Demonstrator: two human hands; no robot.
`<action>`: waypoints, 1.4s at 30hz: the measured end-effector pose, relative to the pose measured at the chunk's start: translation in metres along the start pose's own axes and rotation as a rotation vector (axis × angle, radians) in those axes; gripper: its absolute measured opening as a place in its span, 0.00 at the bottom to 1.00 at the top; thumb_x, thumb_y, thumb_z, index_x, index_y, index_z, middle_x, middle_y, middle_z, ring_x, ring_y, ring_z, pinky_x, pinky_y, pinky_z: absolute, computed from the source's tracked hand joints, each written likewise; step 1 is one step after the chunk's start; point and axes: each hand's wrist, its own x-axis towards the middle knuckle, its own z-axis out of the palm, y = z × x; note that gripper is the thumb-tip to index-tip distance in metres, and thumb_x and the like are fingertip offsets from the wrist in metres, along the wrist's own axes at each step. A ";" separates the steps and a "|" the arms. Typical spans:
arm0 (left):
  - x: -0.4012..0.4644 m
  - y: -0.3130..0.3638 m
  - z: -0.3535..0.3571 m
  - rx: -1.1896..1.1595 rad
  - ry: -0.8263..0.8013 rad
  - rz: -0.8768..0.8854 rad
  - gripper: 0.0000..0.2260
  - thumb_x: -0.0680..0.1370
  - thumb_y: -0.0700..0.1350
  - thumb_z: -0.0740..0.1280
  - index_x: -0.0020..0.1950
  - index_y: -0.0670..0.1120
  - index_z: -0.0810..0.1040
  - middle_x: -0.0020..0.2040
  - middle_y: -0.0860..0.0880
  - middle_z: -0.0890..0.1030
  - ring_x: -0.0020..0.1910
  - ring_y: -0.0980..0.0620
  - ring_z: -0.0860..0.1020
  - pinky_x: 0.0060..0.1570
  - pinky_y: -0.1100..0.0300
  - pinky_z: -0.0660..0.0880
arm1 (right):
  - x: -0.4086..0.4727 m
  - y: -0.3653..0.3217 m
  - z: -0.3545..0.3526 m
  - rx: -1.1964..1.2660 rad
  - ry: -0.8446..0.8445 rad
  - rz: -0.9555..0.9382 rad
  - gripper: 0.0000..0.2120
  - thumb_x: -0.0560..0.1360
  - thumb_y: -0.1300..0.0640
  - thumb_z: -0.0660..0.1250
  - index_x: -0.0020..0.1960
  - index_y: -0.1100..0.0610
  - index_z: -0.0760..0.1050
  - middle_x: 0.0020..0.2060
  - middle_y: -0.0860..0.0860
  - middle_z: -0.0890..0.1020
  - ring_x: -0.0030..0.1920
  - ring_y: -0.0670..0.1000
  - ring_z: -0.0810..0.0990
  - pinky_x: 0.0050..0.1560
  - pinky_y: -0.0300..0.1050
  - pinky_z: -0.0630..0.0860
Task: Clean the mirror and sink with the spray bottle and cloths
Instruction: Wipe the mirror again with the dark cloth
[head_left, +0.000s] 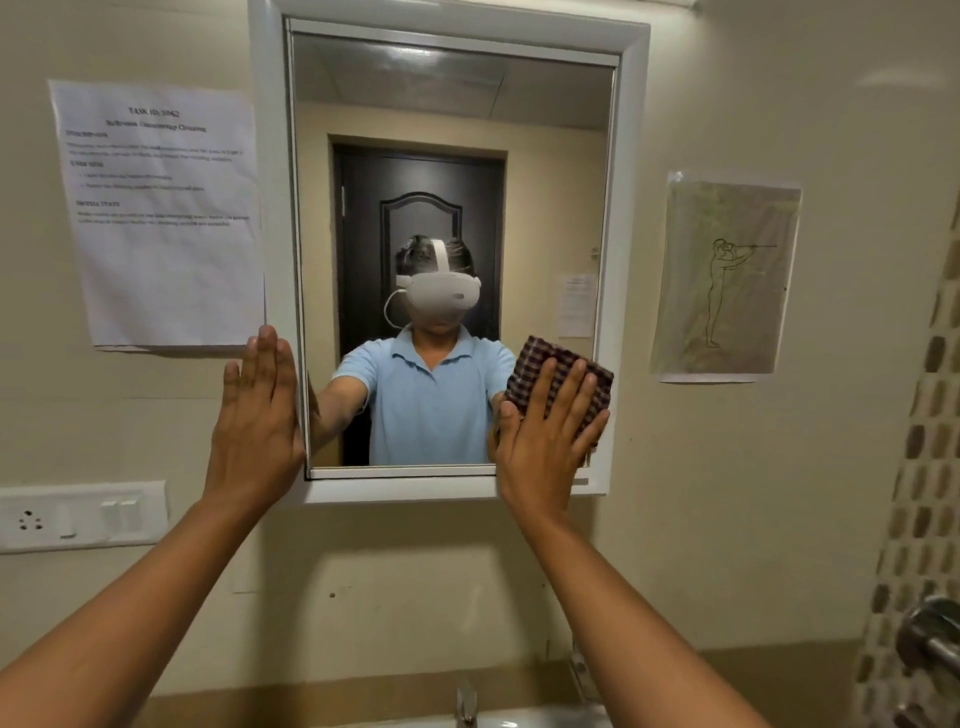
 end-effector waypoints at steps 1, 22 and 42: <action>-0.001 0.000 0.000 0.005 -0.005 -0.001 0.31 0.77 0.47 0.46 0.79 0.38 0.44 0.80 0.39 0.44 0.79 0.42 0.44 0.77 0.44 0.46 | -0.005 -0.005 0.003 0.009 -0.005 0.021 0.32 0.83 0.41 0.44 0.81 0.58 0.45 0.79 0.62 0.48 0.79 0.62 0.46 0.75 0.69 0.48; -0.026 -0.038 0.011 -0.130 -0.045 0.140 0.29 0.79 0.42 0.50 0.79 0.40 0.47 0.80 0.42 0.46 0.80 0.45 0.45 0.77 0.43 0.47 | -0.096 -0.160 0.029 0.106 -0.186 -0.491 0.32 0.83 0.44 0.53 0.81 0.53 0.45 0.80 0.56 0.46 0.80 0.56 0.44 0.75 0.68 0.51; -0.078 -0.012 0.029 -0.205 -0.083 0.000 0.42 0.65 0.33 0.54 0.79 0.39 0.44 0.80 0.40 0.43 0.79 0.43 0.42 0.76 0.43 0.38 | -0.086 -0.007 0.000 -0.007 -0.132 -0.760 0.33 0.71 0.70 0.55 0.75 0.53 0.68 0.75 0.56 0.67 0.76 0.57 0.63 0.74 0.61 0.61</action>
